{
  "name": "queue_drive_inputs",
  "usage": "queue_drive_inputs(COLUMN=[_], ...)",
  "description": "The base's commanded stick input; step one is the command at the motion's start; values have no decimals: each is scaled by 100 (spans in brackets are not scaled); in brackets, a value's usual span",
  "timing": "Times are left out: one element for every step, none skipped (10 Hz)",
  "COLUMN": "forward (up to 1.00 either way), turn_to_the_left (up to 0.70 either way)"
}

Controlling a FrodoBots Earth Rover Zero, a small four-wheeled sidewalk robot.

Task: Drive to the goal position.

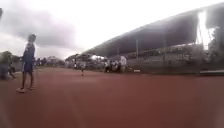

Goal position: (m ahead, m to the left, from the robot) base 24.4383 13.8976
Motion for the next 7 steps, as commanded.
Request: queue_drive_inputs(forward=[50,50,50,50,50,50,50], turn_to_the_left=[52,52,52,52,52,52,52])
